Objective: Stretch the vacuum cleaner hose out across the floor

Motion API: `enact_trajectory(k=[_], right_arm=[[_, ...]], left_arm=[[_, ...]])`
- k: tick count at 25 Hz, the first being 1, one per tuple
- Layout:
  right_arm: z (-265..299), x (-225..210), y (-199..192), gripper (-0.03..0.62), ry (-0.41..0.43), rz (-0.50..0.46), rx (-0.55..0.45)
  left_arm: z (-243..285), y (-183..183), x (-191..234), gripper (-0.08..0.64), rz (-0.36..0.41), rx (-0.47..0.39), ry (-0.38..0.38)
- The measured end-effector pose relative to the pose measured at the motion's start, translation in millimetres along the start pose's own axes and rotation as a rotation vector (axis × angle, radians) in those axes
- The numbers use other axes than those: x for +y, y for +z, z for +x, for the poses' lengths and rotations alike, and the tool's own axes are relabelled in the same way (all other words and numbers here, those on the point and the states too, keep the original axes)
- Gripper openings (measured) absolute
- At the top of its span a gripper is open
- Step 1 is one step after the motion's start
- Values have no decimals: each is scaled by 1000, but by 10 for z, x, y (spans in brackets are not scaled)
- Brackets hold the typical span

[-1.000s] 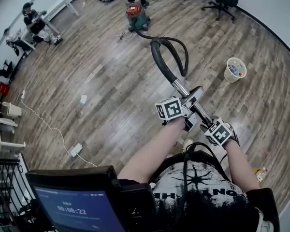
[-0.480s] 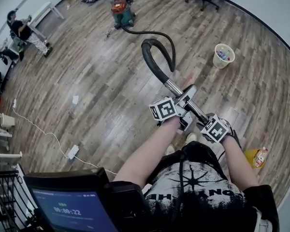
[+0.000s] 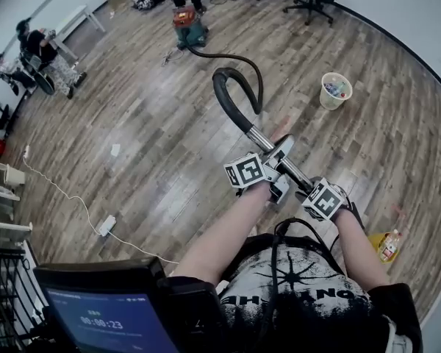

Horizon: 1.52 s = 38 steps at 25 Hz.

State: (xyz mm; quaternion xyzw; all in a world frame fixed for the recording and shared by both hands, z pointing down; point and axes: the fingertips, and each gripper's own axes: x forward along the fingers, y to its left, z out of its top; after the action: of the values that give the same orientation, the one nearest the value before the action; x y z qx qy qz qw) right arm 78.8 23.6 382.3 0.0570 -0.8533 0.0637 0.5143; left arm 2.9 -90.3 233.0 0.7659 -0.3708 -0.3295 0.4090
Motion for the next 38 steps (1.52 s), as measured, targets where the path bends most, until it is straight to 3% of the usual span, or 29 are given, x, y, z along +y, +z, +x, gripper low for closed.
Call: enact_trajectory(k=[10,16,29,38], right_arm=[[-543,57,-1091,74,50,-61,12],[-673,225,-1496,74,89,-81,2],[-839,672,-1791,74,76,-66,-36],[-736,1329,-1775,74,38,-65,-26]], left_arm=[[278,-1008,-395,60,-6,-72,45],[263,-1430,-530,60,-3,-90,80],[50,-1866,-824,60,12,-53,99],[-596,-2008,-966,60,5,-42,123]])
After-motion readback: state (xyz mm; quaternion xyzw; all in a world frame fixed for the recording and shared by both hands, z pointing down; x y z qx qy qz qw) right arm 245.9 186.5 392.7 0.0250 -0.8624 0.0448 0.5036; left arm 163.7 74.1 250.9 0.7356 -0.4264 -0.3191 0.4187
